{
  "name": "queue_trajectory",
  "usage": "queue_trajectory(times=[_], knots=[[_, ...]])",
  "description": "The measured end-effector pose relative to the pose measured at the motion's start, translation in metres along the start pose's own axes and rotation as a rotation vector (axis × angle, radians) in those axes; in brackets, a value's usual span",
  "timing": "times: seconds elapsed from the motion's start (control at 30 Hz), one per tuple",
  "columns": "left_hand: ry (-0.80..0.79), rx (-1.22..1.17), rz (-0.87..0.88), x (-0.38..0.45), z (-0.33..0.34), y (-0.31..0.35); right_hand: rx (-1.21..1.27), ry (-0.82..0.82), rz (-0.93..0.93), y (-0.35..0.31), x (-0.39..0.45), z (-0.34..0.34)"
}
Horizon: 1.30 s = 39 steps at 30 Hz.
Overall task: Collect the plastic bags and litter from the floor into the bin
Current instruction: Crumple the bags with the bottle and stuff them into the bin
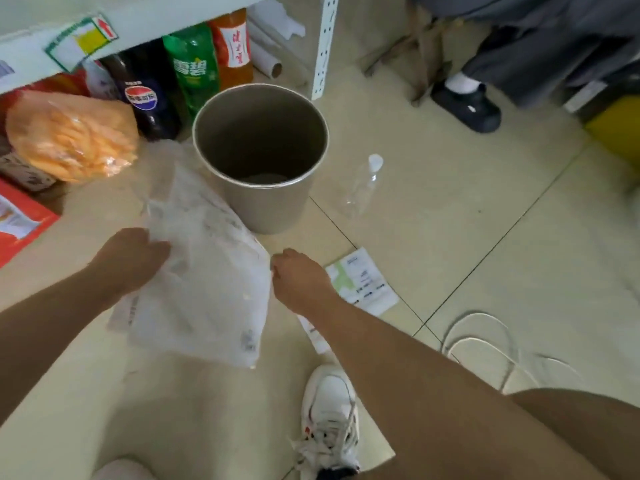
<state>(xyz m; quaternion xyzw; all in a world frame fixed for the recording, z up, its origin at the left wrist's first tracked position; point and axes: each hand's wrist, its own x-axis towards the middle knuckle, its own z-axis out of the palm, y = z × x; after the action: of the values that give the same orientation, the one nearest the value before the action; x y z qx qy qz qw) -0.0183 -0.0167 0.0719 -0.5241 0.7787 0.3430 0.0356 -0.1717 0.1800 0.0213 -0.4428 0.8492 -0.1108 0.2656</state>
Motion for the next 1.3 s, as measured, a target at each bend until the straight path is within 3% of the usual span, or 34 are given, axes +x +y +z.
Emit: queue_trajectory(times=[0.17, 0.23, 0.4, 0.73, 0.87, 0.93, 1.13, 1.3], knots=[[-0.008, 0.045, -0.057, 0.003, 0.012, -0.02, -0.189, -0.102, 0.527, 0.108, -0.016, 0.026], [0.001, 0.054, -0.071, 0.003, 0.011, -0.022, -0.172, -0.206, 0.627, 0.123, -0.015, 0.037], [0.025, 0.103, -0.108, 0.015, 0.013, -0.037, -0.102, -0.326, 0.67, 0.124, -0.005, 0.077], [-0.035, 0.081, -0.07, 0.001, 0.015, -0.014, -0.181, -0.041, 0.571, 0.119, -0.005, 0.088], [-0.021, 0.135, -0.019, 0.005, 0.01, -0.015, 0.14, 0.071, 0.64, 0.106, -0.011, 0.089], [0.006, 0.148, -0.026, 0.008, 0.007, -0.023, 0.267, 0.107, 0.573, 0.084, -0.004, 0.091], [0.043, 0.138, -0.099, 0.008, -0.01, -0.039, 0.309, 0.079, -0.095, -0.033, 0.035, 0.082], [0.068, -0.002, -0.181, 0.0, -0.025, -0.05, 0.401, 0.084, -0.268, -0.111, 0.052, 0.081]])
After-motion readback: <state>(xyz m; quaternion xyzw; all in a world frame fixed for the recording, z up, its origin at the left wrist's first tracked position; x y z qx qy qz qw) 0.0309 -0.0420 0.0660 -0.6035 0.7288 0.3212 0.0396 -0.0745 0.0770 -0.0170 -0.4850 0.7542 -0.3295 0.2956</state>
